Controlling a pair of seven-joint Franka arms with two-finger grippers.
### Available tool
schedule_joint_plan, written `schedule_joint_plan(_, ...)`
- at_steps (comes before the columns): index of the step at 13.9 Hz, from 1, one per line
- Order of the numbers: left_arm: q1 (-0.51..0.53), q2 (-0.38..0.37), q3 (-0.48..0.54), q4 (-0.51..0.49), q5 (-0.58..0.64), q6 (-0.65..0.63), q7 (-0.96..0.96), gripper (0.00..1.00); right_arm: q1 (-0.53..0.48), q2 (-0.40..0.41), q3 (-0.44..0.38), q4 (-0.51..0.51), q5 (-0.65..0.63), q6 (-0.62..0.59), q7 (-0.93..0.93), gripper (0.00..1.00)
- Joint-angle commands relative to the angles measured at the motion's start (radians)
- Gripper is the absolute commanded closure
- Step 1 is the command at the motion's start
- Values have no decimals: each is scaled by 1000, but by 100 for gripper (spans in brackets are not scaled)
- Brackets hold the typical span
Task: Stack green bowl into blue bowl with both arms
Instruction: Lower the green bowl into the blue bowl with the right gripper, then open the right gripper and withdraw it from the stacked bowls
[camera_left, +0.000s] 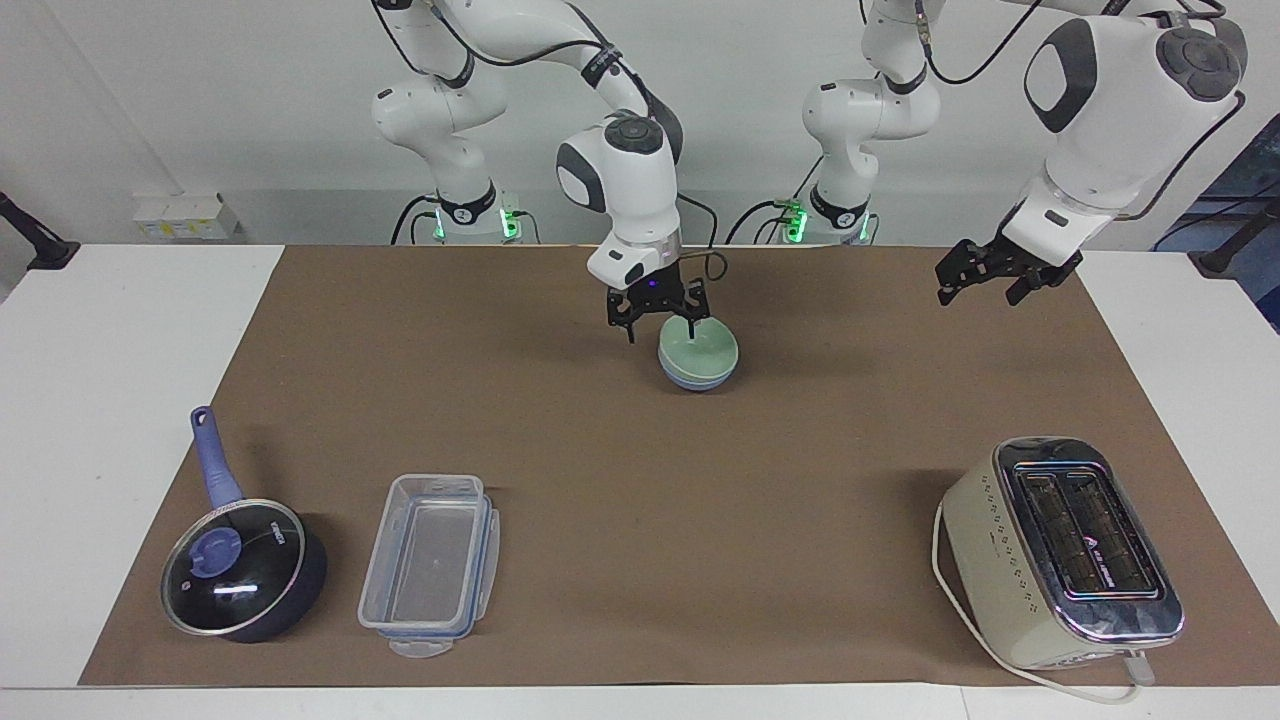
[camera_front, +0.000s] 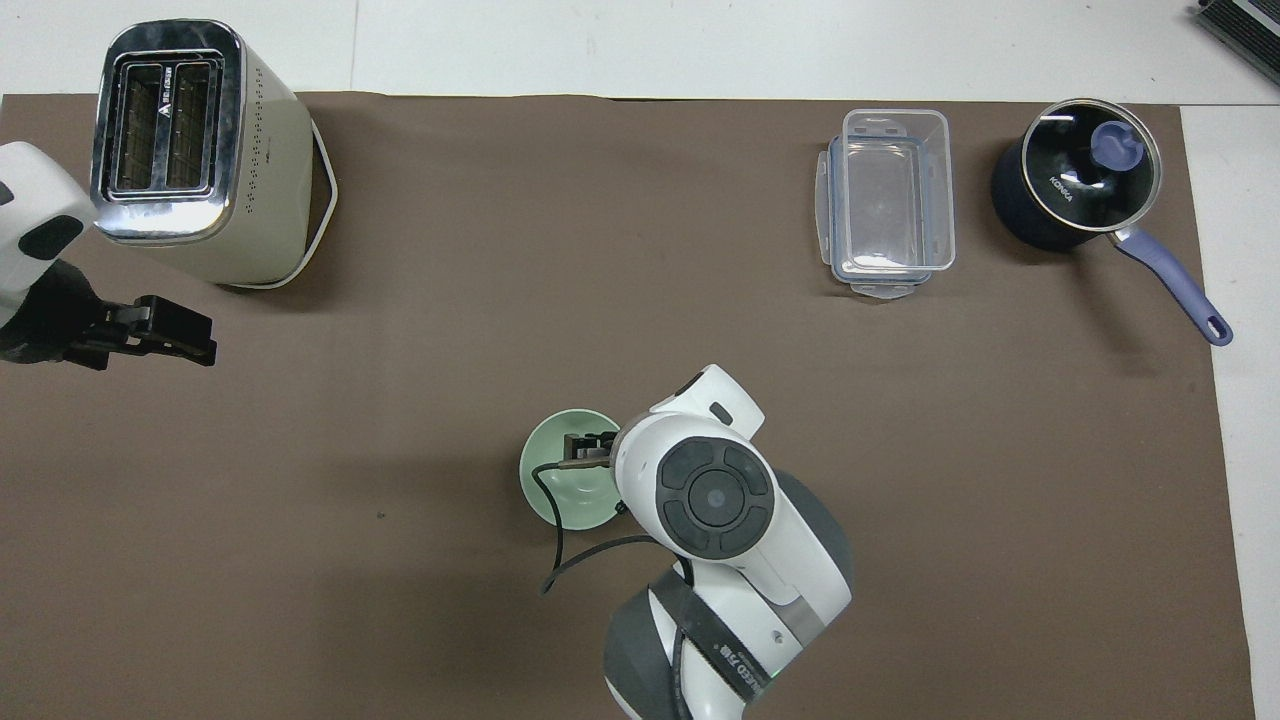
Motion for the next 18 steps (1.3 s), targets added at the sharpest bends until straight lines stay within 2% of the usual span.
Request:
schedule_joint_plan(1, 12, 5, -10, 11, 20, -15, 0, 0, -37, -41, -1, 47, -23, -81, 16, 0)
schedule_joint_plan(5, 12, 5, -10, 11, 20, -15, 0, 0, -117, -140, -2, 46, -24, -153, 5, 0)
schedule_joint_plan(8, 12, 5, -10, 11, 20, -15, 0, 0, -234, -234, -1, 46, -24, -229, -33, 0)
schedule_joint_plan(13, 12, 5, -10, 11, 20, -15, 0, 0, -427, -337, -5, 49, -6, -329, -165, 0)
schedule_joint_plan(15, 12, 5, -10, 11, 20, -15, 0, 0, -458, -366, -39, 54, -3, -368, -173, 0)
schedule_joint_plan(18, 12, 5, -10, 11, 20, -15, 0, 0, -458, -400, -139, 104, 0, -519, -313, 0)
